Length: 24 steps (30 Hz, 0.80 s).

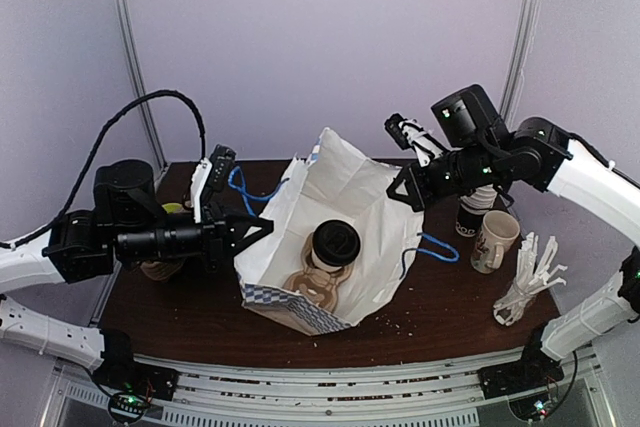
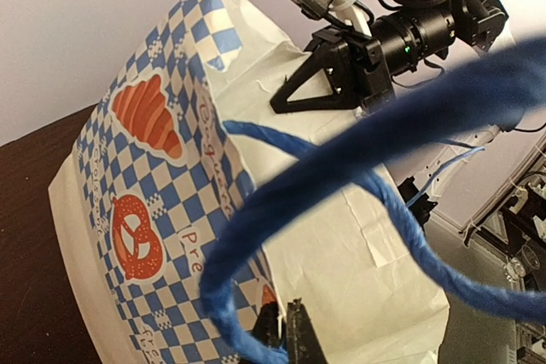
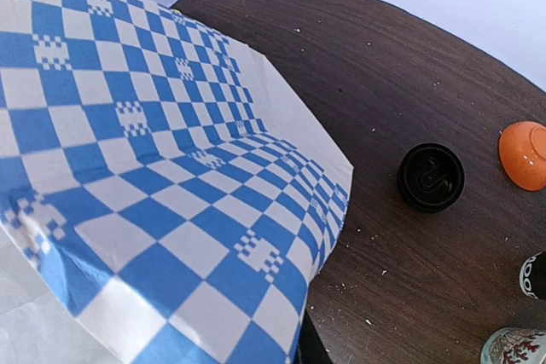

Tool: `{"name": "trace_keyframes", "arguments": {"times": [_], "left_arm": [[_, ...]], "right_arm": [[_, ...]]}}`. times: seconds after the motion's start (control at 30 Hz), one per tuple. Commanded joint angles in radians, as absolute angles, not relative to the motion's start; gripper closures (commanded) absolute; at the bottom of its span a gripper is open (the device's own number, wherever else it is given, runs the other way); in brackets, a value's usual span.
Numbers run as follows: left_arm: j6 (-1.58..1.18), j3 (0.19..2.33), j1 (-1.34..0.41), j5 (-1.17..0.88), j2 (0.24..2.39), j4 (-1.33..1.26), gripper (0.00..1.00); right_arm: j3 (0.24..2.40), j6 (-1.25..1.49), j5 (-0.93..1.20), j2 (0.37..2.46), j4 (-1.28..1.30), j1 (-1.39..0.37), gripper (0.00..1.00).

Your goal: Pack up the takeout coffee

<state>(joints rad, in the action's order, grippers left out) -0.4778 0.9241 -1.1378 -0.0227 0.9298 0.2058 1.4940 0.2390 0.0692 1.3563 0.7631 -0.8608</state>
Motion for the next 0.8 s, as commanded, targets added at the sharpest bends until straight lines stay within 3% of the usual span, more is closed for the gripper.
{"name": "trace_keyframes", "arguments": {"times": [0.0, 0.43, 0.77], "left_arm": [[-0.434, 0.859, -1.132, -0.073, 0.908, 0.075, 1.00], [-0.394, 0.736, -1.132, -0.119, 0.890, -0.049, 1.00], [-0.383, 0.761, -1.133, -0.131, 0.877, -0.051, 1.00]], "right_arm": [[1.467, 0.236, 0.064, 1.311, 0.752, -0.900, 0.96], [1.446, 0.208, 0.020, 1.270, 0.753, -1.002, 0.97], [1.417, 0.201, -0.032, 1.202, 0.692, -1.012, 0.97]]}}
